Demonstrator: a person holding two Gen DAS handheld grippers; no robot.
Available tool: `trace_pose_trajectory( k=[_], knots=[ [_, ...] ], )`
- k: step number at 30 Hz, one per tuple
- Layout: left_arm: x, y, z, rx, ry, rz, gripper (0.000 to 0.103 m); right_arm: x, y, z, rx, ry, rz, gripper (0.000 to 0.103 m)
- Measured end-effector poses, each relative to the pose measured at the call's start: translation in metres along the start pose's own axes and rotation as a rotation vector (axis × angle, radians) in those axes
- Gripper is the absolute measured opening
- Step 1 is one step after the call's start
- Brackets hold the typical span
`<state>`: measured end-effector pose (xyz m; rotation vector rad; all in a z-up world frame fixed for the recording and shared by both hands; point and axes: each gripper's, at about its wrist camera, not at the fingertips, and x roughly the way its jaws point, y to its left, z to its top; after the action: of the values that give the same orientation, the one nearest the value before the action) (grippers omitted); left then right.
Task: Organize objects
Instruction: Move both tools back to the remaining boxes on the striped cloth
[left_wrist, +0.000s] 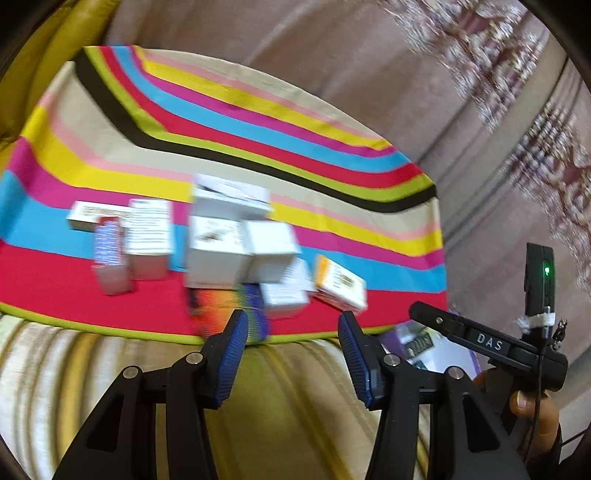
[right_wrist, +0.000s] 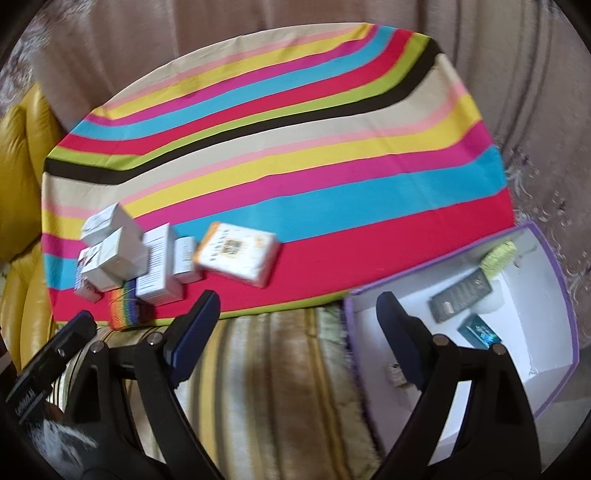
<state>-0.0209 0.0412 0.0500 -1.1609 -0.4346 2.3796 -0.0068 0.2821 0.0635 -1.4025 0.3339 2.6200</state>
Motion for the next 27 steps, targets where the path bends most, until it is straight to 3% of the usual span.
trace_pose_trajectory(
  k=[15,27],
  knots=[
    [-0.014,0.077,0.012,-0.164,-0.031,0.18,0.052,0.021,0.087,0.004,-0.193,0.015,0.074,0.09],
    [-0.004,0.104,0.027,-0.194,-0.034,0.215,0.052,0.035,0.122,0.015,-0.23,0.003,0.106,0.09]
  ],
)
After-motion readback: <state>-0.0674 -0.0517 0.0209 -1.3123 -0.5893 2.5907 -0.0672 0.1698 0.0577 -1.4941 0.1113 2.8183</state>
